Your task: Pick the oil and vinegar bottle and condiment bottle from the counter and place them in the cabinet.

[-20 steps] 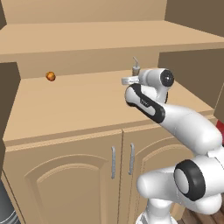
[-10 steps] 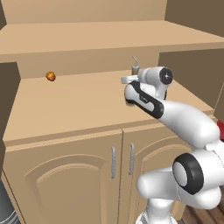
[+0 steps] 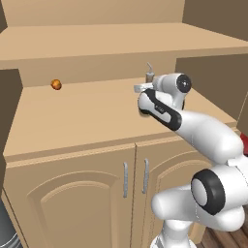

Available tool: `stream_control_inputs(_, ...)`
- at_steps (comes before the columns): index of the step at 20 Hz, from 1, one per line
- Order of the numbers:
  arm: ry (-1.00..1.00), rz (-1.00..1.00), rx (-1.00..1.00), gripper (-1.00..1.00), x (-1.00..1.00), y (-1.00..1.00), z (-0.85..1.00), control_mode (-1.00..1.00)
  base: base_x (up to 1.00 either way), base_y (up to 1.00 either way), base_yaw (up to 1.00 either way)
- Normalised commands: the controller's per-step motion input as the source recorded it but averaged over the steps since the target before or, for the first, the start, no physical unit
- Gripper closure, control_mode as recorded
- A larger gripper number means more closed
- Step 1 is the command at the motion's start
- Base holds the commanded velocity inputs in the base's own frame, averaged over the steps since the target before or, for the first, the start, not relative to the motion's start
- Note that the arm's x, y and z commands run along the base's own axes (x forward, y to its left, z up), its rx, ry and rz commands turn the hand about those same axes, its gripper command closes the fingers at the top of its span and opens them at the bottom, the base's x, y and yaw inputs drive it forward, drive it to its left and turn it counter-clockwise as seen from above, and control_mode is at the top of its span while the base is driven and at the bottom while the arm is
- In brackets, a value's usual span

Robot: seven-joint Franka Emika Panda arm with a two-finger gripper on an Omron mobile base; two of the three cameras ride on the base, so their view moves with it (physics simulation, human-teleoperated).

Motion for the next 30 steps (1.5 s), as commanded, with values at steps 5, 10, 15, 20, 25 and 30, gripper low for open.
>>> stream_control_inputs(5, 0.00, 0.00, 0.00, -1.00, 0.00, 0.00, 0.00, -1.00, 0.00, 0.00, 0.00)
stream_control_inputs(10, 0.00, 0.00, 0.00, -1.00, -0.03, 0.00, 0.03, -1.00, 0.00, 0.00, 0.00)
stream_control_inputs(15, 0.00, 0.00, -0.04, -1.00, -0.11, 0.03, 0.09, -1.00, 0.00, 0.00, 0.00)
stream_control_inputs(20, 0.02, 0.00, -0.06, -1.00, -0.13, 0.06, 0.22, -1.00, 0.00, 0.00, 0.00)
stream_control_inputs(25, 0.03, -0.01, -0.05, -1.00, -0.32, 0.00, 0.24, -1.00, 0.00, 0.00, 0.00)
stream_control_inputs(30, 0.01, 0.00, -0.04, -1.00, -0.72, -0.12, 0.01, -1.00, 0.00, 0.00, 0.00)
